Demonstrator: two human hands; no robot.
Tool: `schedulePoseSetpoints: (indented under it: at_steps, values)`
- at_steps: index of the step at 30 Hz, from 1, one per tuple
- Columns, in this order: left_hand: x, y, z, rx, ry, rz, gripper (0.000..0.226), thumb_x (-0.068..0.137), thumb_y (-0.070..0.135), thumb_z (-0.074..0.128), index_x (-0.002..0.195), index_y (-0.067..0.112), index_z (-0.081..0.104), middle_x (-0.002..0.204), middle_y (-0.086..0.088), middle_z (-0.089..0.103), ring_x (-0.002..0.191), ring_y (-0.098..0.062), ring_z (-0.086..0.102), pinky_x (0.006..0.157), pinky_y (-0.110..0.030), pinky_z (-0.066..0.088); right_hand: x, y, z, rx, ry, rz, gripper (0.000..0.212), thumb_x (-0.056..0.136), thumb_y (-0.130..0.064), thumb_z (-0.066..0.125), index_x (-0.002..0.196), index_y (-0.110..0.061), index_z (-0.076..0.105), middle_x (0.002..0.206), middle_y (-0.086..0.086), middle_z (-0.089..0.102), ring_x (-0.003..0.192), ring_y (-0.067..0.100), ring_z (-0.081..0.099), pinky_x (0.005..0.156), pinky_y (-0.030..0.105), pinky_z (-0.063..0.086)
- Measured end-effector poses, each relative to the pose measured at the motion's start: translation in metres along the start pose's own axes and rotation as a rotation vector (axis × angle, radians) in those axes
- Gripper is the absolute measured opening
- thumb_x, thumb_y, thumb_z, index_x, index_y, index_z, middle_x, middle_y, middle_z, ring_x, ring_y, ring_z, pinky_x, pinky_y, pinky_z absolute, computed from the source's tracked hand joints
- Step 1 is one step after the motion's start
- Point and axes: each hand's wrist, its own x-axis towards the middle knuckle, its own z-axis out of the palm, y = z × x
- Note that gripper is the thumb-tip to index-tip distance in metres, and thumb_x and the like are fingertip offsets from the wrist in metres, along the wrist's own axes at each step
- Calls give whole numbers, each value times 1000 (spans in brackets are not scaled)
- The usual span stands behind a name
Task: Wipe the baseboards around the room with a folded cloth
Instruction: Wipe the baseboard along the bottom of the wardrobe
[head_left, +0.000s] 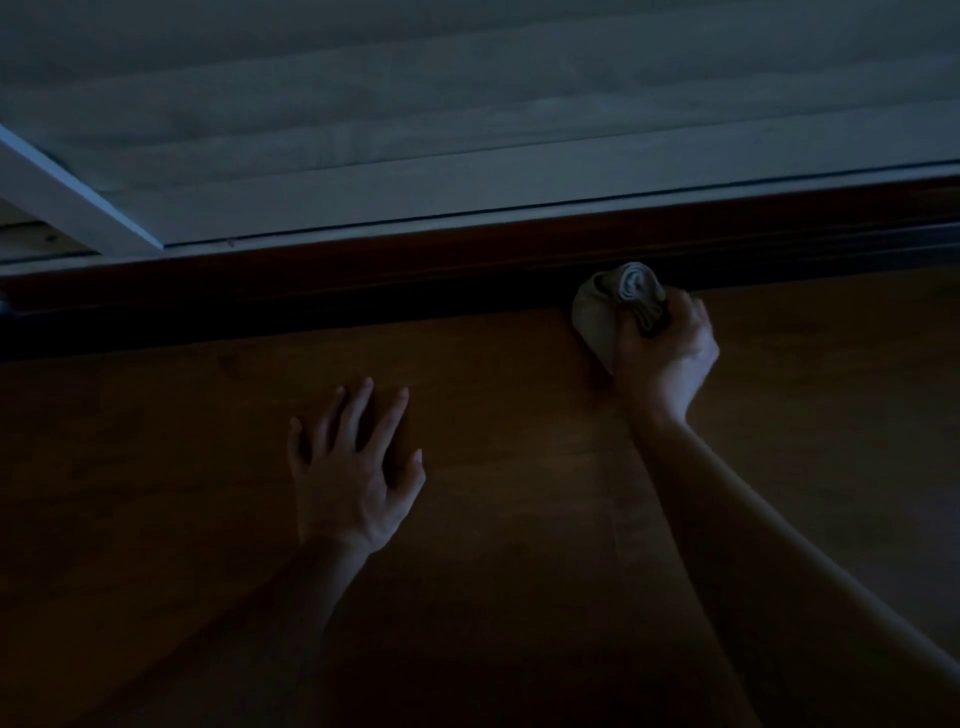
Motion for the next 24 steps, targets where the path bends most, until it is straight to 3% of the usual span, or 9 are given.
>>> schedulePoseSetpoints:
  at_steps: [4,9,15,19,24]
  values:
    - [-1,2,-1,-3,3,2,70,90,71,23,154,45,26,166,4,17,152,-26,14,119,-65,10,2,1,-1,8,-52,-95,19,88,-19,67,105,-11,68,97,-5,59,85,1,48,71,0,30]
    - [-1,1,-1,-3,9,5,69,90,70,24,154,43,29,166,4,18,152,-26,14,119,-64,10,0,0,1,17,-22,-60,20,88,-18,67,107,-11,68,97,-5,58,85,4,51,75,17,35]
    - [-1,2,-1,-22,17,12,69,90,69,27,153,42,32,166,3,20,152,-26,15,119,-65,9,-9,-11,7,35,-44,-35,23,89,-21,67,109,-12,68,102,-2,62,90,8,56,75,13,37]
    - [-2,1,-1,-13,23,15,68,90,69,29,153,43,32,165,2,22,151,-26,17,118,-65,12,-28,-36,27,33,-213,-214,23,89,-22,68,106,-7,68,100,5,63,86,15,59,71,28,47]
    - [-3,0,1,-14,31,18,67,91,70,27,153,44,29,166,5,19,151,-25,15,118,-65,12,-32,-35,28,40,-80,-127,19,89,-23,68,98,-6,68,93,3,64,79,3,51,67,4,34]
